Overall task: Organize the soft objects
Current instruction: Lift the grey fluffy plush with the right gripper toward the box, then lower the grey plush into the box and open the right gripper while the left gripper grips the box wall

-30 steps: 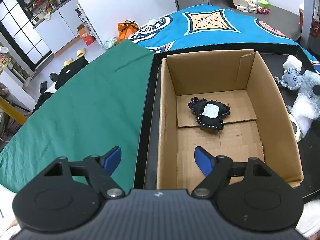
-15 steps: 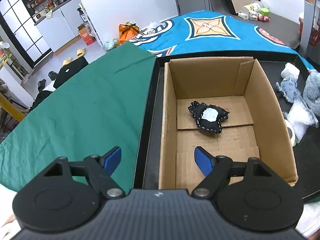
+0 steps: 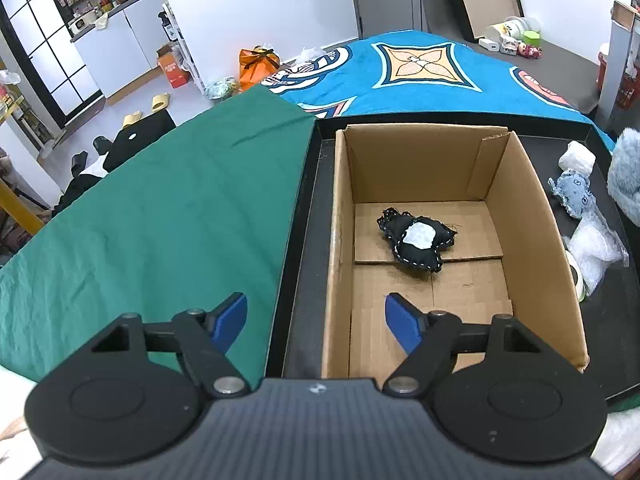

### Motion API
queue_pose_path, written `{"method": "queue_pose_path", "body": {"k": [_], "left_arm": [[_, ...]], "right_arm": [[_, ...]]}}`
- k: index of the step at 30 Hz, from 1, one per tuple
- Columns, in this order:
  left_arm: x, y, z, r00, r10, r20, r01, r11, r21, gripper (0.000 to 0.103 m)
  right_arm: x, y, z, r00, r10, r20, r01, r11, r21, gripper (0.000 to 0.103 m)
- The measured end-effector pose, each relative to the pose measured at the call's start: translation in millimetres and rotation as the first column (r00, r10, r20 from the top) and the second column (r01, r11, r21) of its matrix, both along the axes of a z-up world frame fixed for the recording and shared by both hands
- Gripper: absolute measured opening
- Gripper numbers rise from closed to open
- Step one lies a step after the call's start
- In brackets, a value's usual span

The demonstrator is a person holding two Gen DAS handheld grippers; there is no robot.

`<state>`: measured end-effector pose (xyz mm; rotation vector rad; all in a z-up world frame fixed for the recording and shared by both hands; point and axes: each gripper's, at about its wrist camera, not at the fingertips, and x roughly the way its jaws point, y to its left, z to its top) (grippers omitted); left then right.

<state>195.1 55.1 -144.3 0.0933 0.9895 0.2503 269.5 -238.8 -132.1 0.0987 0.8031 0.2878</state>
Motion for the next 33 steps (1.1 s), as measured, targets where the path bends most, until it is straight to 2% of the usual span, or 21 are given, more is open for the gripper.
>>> {"method": "queue_pose_path", "body": {"k": [5,11,15,20,24,29,33], "left_arm": [[0.6,1.6,-0.9,1.000,0.000,-0.011,-0.001,1.000,-0.018,0.074],[0.2,7.8,-2.3,1.000,0.004,-0.014,-0.005,0.999,-0.054,0.067],[-0.2,12.3,-4.1,1.000,0.008,-0.014,-0.009,0.996,-0.084,0.058],[-1.9,16.9,-4.3,1.000,0.007,-0.006,-0.008,0.992,-0.124,0.057],[-1.6,21.3,-6.8,1.000,0.007,-0.012,-0.009,0.988,-0.155,0.045],[-0.5,26.2,-10.0,1.000,0.004,-0.024,-0.008,0.981,-0.191,0.037],[1.4,29.9,-14.4,0.999,-0.004,-0.041,-0.005,0.976,-0.219,0.027]], "right_arm": [[-1.0,14.1,14.3,0.999,0.033,0.017,-0.033,0.999,0.000,0.050],[0.9,37.8,30.3,0.996,0.079,0.037,-0.079,0.997,-0.008,0.050],[2.6,54.5,36.3,0.994,0.102,0.037,-0.102,0.995,-0.009,0.050],[0.9,79.8,40.7,0.989,0.142,0.037,-0.141,0.990,-0.018,0.050],[-0.4,99.8,41.8,0.985,0.168,0.031,-0.168,0.986,-0.016,0.050],[-2.9,123.5,40.5,0.980,0.199,0.022,-0.198,0.980,-0.028,0.050],[-3.0,139.4,36.6,0.976,0.219,0.011,-0.218,0.975,-0.047,0.051]]}}
